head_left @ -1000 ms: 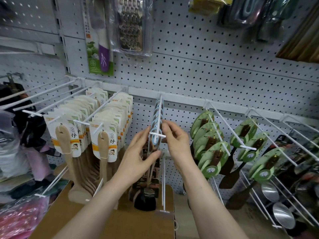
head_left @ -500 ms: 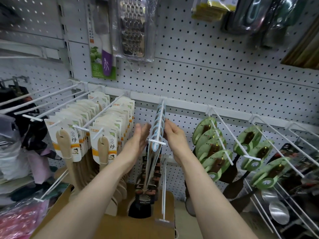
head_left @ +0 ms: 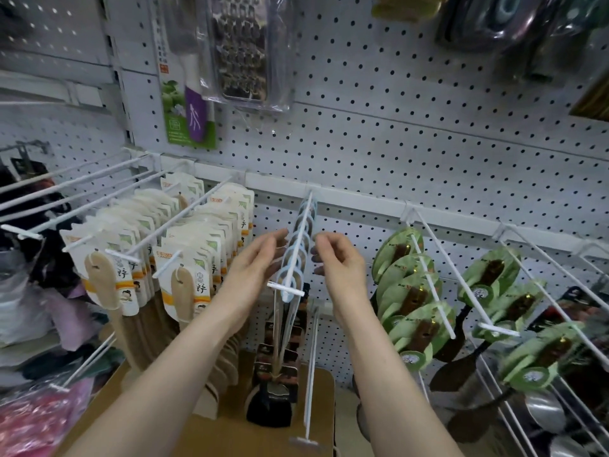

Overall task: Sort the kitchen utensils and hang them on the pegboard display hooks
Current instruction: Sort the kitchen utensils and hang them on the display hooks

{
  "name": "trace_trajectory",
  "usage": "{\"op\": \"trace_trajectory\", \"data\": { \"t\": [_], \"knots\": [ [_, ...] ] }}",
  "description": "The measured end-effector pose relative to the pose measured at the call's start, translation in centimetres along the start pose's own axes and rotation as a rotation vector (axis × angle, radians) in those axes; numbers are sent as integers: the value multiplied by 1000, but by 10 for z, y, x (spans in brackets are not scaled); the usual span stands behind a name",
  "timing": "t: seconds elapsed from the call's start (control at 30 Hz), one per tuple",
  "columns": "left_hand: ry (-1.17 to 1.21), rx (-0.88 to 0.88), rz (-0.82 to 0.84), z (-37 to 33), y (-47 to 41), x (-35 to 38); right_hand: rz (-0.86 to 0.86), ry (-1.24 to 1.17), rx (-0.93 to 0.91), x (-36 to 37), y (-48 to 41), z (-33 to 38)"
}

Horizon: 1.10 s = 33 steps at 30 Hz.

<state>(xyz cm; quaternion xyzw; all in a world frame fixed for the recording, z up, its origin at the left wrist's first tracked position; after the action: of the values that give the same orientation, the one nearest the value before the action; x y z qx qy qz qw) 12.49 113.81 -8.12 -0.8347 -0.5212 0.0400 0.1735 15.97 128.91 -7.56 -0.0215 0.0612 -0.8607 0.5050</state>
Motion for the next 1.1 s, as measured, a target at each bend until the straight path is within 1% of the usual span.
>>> {"op": "trace_trajectory", "data": {
  "t": [0.07, 0.1, 0.17, 0.27, 0.4, 0.5, 0.57, 0.73, 0.9, 1.0, 1.1],
  "knots": [
    [-2, 50, -37, -4, 8, -3, 115, -25, -37, 5, 12, 2],
    [-5, 68, -42, -5, 11, -3, 141, -24, -46, 7, 15, 2],
    [-27, 89, -63, -7, 14, -4, 135, -35, -34, 9, 16, -1],
    [-56, 76, -86, -9, 12, -3, 122, -78, -16, 11, 12, 1],
    [-93, 90, -118, -12, 13, -3, 107, -99, -79, 7, 14, 7],
    [-83, 155, -132, -15, 22, -3, 185, -89, -166, 6, 25, 11],
    [-102, 164, -135, -11, 27, -1, 228, -85, -176, 9, 32, 10],
    [-116, 160, -167, -10, 21, 1, 146, -90, -178, 10, 34, 14],
    [-57, 178, -116, -18, 24, -4, 1, -88, -184, 4, 47, 11],
    [-20, 192, -60, -20, 33, -6, 1, -108, -147, 14, 64, 5],
    [-21, 201, 32, -24, 41, -4, -86, -163, -105, 19, 74, 5]
  ]
}}
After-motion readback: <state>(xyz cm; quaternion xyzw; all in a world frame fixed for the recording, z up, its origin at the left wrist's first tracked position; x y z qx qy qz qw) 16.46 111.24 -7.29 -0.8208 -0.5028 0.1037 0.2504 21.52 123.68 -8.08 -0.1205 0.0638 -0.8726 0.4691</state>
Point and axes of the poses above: each hand's wrist, its own y-axis away from the middle knuckle, its own x-axis out of the palm, z = x × y, the point moved 6 cm from there along -y, towards the middle knuckle, and after that the axes turned 7 degrees about x, right-handed, at the moved point
